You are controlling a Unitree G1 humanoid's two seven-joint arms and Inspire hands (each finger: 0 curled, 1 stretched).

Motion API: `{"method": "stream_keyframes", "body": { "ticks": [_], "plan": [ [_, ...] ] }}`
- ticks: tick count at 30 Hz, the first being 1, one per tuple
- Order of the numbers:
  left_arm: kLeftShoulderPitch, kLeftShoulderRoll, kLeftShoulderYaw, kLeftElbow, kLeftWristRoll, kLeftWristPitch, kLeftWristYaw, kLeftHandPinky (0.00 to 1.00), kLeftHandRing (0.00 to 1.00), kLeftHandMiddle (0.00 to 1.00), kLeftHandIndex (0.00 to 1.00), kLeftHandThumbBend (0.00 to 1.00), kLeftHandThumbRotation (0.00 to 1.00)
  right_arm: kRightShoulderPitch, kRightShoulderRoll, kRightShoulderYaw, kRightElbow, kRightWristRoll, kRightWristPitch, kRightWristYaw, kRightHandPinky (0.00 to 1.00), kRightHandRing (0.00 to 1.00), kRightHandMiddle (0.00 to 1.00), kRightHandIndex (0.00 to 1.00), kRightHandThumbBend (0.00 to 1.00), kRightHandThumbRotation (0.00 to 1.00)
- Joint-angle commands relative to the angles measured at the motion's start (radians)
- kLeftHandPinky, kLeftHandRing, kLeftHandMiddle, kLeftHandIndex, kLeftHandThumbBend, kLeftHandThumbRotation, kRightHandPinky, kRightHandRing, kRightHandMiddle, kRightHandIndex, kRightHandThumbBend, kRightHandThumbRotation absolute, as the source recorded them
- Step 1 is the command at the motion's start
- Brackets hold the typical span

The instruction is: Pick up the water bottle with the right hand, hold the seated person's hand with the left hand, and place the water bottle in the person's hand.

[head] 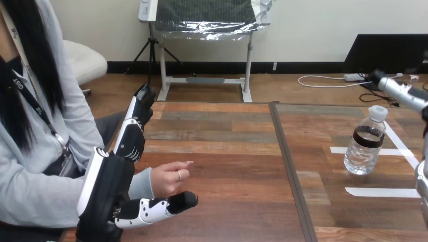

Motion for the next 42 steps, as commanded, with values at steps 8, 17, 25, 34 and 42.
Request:
{"method": "stream_keyframes", "body": {
  "ticks": [8,17,25,34,42],
  "plan": [
    [-0.023,0.004,0.002,-0.034,-0.029,-0.009,-0.008,1.00,1.00,1.00,1.00,1.00,0.48,-0.094,-0.037,0.005,0.037,0.007,0.046,0.014,0.82,0.85,0.88,0.95,1.00,0.27],
    [-0.025,0.007,0.006,-0.030,-0.029,-0.016,-0.011,1.00,1.00,1.00,1.00,1.00,0.49,-0.093,-0.041,0.000,0.049,0.018,0.088,0.039,0.73,0.81,0.88,0.96,1.00,0.24],
    [-0.027,0.005,0.013,-0.027,-0.017,-0.022,-0.008,1.00,1.00,1.00,0.99,1.00,0.50,-0.093,-0.038,0.006,0.051,0.015,0.132,0.045,0.65,0.76,0.87,0.94,1.00,0.26],
    [-0.030,0.007,0.009,-0.029,-0.026,-0.023,-0.013,1.00,1.00,1.00,0.99,1.00,0.49,-0.082,-0.027,-0.002,0.054,0.028,0.151,0.074,0.66,0.79,0.87,0.94,1.00,0.28],
    [-0.026,0.009,0.008,-0.034,-0.030,-0.019,-0.015,0.99,1.00,1.00,0.99,1.00,0.50,-0.073,-0.018,-0.001,0.059,0.030,0.174,0.096,0.62,0.75,0.88,0.94,0.99,0.29]
  ]
}}
